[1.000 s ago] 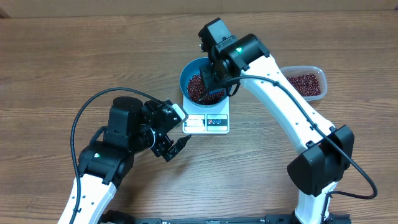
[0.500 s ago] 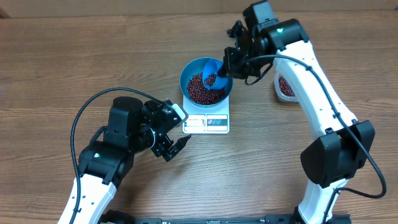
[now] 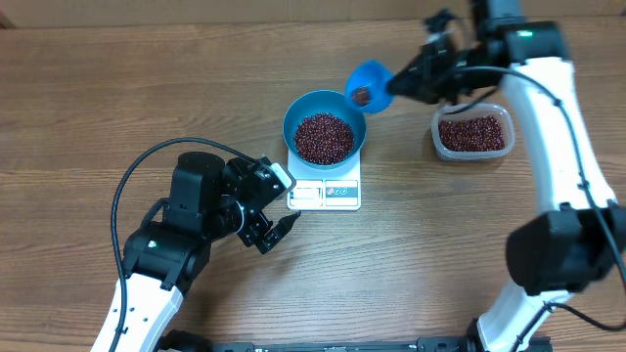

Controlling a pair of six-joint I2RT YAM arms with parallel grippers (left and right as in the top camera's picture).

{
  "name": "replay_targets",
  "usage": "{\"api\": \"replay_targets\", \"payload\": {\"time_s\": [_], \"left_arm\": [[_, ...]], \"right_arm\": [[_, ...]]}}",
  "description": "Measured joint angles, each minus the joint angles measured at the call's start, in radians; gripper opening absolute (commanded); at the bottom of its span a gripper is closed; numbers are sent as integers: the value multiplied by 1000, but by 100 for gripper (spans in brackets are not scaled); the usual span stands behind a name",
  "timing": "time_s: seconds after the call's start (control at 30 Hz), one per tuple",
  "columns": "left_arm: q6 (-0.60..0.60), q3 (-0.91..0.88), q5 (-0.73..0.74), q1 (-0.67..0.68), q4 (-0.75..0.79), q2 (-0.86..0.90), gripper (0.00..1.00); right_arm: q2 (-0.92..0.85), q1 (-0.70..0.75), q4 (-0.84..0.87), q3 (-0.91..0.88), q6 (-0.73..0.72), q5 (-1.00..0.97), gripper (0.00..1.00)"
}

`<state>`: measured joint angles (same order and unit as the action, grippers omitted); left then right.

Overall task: Scoop item into bowl and weigh 150g on scale
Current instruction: 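Carry the scoop with the right gripper back to the bean container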

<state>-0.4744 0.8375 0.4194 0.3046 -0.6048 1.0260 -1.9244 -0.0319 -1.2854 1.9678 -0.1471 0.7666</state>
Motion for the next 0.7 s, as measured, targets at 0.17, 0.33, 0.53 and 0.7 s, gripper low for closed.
{"api": "replay_targets", "payload": {"time_s": [0.17, 0.33, 0.53, 0.7], "left_arm": [[0, 0, 0, 0, 0, 0, 100], [0, 0, 0, 0, 0, 0, 100], [0, 0, 0, 0, 0, 0, 99], [0, 0, 0, 0, 0, 0, 100]], "right_arm": [[50, 115, -51, 0, 10, -55, 4], [59, 179, -104, 1, 14, -182, 4], [59, 209, -132, 1, 17, -360, 4], [59, 208, -146, 1, 17, -497, 4]]}}
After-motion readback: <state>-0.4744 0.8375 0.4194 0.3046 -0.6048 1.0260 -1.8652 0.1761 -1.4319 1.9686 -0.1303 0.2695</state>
